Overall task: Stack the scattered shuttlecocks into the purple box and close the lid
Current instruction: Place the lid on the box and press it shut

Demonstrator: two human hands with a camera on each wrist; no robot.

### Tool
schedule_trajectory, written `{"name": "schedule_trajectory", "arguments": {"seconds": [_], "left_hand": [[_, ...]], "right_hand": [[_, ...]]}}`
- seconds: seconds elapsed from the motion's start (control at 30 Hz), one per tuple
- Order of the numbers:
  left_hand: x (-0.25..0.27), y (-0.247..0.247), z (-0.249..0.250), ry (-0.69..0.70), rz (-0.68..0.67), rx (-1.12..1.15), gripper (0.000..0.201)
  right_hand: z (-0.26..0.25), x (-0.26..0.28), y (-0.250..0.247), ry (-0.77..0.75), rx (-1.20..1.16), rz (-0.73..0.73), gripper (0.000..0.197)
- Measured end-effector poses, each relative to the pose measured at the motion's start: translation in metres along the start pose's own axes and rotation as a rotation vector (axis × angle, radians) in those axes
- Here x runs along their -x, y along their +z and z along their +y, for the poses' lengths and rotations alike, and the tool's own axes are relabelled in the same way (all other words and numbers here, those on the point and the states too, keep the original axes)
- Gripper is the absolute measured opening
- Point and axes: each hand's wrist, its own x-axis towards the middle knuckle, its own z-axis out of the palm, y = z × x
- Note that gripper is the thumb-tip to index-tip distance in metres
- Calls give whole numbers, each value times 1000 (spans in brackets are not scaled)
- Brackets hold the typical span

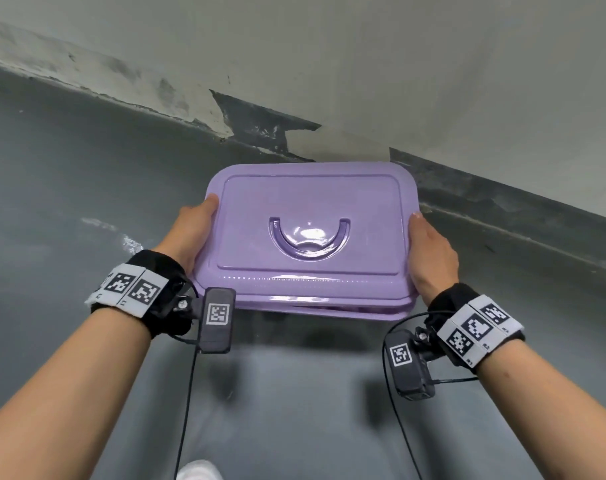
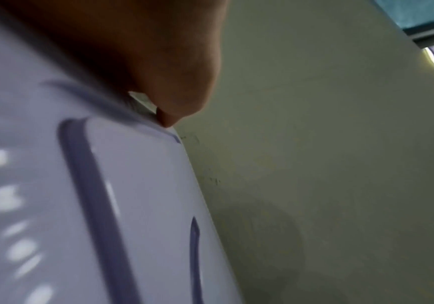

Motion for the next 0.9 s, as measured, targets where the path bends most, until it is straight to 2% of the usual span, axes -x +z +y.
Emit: {"name": "schedule_trajectory", "arguments": {"seconds": [0.13,0.27,0.37,0.47,0.57,0.6,0.73,0.9], "left_hand": [[1,3,-14,30,36,-26,71],[4,8,-23,87,142,-145,62],[-4,6,-21,97,135,-149,67],[-7,1,-19,87,123,-174,67],[-6,3,-16,123,117,-214,43],[-4,4,-14,138,114,-218,42],[-2,2,-14,161,104,-184,51],[5,3,-23,195,108,-229,51]], "right_hand": [[16,0,0,42,-119,-39,45],[29,0,8,18,-194,-55,40],[29,-11,14,31,-265,-65,55],[30,-21,19,82,-240,-49,53],[34,-24,22,100,-193,-30,53],[35,-25,22,101,-177,-28,54],[36,-22,19,112,-162,-35,48],[40,-8,16,62,-136,-47,37]]}}
